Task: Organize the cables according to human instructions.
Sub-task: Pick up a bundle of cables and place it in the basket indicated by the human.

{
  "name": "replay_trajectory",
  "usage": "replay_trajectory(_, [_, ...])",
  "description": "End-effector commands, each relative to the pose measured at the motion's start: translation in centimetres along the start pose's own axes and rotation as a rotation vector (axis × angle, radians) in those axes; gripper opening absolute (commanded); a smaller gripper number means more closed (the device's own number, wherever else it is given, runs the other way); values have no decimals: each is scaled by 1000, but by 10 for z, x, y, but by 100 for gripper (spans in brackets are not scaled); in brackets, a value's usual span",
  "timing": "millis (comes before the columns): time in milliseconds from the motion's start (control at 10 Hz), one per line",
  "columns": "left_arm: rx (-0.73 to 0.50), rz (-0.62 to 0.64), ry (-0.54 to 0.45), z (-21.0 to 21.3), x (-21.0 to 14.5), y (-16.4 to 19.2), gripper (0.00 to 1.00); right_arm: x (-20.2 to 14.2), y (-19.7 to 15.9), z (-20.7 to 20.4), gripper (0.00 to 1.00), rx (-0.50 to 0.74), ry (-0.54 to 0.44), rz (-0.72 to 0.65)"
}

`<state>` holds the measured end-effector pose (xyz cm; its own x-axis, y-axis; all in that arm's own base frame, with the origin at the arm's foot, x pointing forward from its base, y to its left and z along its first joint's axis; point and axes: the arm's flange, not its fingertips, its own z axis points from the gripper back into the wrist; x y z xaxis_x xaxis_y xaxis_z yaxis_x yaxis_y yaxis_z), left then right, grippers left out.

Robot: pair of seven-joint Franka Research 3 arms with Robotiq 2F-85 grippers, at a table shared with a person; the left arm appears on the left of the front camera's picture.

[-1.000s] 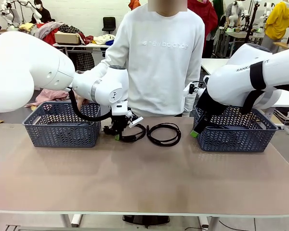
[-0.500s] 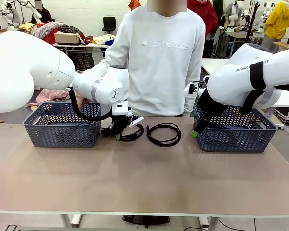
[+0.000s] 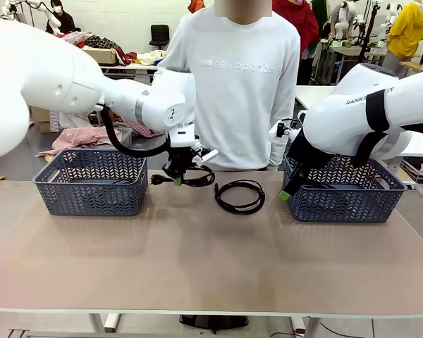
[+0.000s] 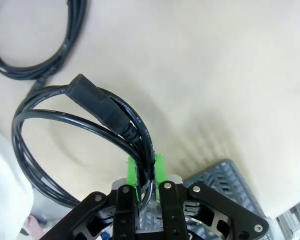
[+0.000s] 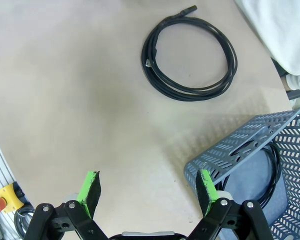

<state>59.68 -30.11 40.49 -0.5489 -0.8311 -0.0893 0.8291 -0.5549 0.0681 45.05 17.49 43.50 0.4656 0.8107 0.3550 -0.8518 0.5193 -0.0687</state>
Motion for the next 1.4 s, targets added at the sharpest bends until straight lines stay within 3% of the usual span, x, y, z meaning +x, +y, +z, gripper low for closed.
replay_trajectory(0, [3,37,11,39,3,-6,0,2,-1,1,100,-8,3,-5])
replay_trajectory(300, [22,118,20,94,-3,-24,0,2,-1,1,100,-8,3,-5])
replay_trajectory(700, [91,290,-12,127,-58,-80,0,2,-1,1,100,-8,3,-5])
replay_trajectory(1300, [155,406,-51,117,-123,-163,0,2,-1,1,100,-8,3,-5])
